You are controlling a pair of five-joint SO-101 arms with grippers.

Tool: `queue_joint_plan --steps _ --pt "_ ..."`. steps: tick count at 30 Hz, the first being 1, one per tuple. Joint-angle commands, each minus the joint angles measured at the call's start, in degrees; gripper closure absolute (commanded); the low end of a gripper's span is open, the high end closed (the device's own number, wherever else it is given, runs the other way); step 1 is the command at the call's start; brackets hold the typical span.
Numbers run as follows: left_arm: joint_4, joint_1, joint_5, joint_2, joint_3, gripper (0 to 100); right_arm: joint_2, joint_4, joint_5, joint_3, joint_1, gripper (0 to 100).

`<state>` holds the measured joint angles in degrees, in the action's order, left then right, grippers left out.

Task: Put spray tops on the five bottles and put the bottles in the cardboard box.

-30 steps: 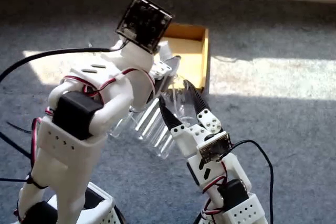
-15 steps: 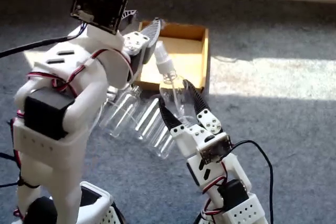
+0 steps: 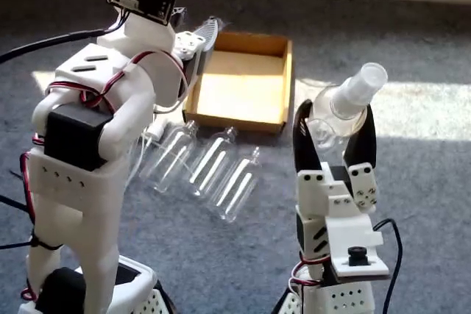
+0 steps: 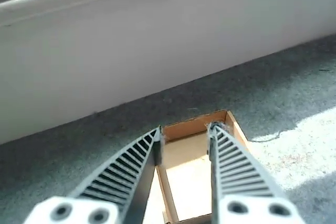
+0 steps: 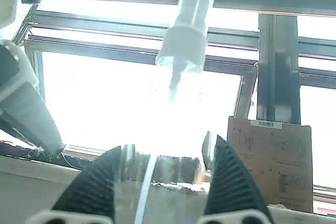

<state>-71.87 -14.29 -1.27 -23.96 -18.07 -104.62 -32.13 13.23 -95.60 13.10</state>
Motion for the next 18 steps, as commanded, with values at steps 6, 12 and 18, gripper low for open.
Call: queue_joint_plan --steps 6,12,18 --pt "0.2 -0.5 -0.4 -0.5 5.3 85 -0.7 12.5 0.2 -7.7 -3.0 93.0" --pt "0.4 4.4 -0.4 -0.5 11.9 85 -0.7 22.7 0.1 -2.9 -4.9 79.7" --pt "0.0 6.3 -0.4 -0.5 21.5 85 -0.6 17.3 0.4 0.9 -5.1 98.5"
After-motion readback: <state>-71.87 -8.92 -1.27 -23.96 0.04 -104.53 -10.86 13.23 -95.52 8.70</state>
